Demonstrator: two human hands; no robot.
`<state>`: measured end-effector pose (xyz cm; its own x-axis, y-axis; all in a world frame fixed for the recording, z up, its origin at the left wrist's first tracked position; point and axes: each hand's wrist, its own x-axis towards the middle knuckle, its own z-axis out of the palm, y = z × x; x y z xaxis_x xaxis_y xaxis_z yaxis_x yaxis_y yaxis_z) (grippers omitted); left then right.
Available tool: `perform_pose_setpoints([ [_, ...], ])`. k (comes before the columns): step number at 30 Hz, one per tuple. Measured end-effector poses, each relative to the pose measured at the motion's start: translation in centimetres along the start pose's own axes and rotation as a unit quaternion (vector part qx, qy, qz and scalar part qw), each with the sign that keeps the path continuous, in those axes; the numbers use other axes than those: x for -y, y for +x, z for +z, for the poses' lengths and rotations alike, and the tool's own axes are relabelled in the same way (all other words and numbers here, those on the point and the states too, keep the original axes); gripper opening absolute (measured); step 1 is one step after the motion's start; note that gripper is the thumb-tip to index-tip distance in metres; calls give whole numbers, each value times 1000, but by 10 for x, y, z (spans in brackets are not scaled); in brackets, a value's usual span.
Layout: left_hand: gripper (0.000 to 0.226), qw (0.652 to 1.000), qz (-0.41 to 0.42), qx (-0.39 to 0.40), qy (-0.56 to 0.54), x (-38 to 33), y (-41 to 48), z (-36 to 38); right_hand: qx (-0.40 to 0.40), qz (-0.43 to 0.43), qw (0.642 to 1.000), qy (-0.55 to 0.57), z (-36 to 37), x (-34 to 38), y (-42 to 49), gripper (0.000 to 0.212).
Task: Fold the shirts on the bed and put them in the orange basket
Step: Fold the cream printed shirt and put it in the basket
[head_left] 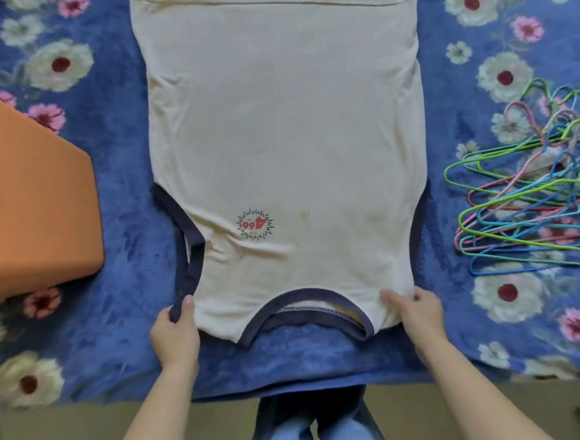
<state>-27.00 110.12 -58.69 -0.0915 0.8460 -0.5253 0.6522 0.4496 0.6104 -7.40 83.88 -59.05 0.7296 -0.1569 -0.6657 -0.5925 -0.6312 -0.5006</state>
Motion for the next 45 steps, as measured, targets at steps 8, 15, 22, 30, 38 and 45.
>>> perform_pose_setpoints([
  [8,5,957,-183,-41,-221,16,-44,-8,53,149,970,184,-21,-19,-16,12],
  [15,32,975,-181,-43,-118,-4,-73,-34,89,181,972,119,-57,1,-29,15],
  [22,8,949,-131,35,-284,-115,-22,-13,121,87,928,342,-60,127,1,32],
  [30,17,902,-113,145,-391,-249,62,58,161,69,873,456,-31,245,74,18],
  [38,11,884,-66,195,-420,-344,130,127,209,-55,893,395,-2,337,145,34],
  [45,26,929,84,243,-266,-360,149,179,90,-145,949,265,50,365,186,58],
])
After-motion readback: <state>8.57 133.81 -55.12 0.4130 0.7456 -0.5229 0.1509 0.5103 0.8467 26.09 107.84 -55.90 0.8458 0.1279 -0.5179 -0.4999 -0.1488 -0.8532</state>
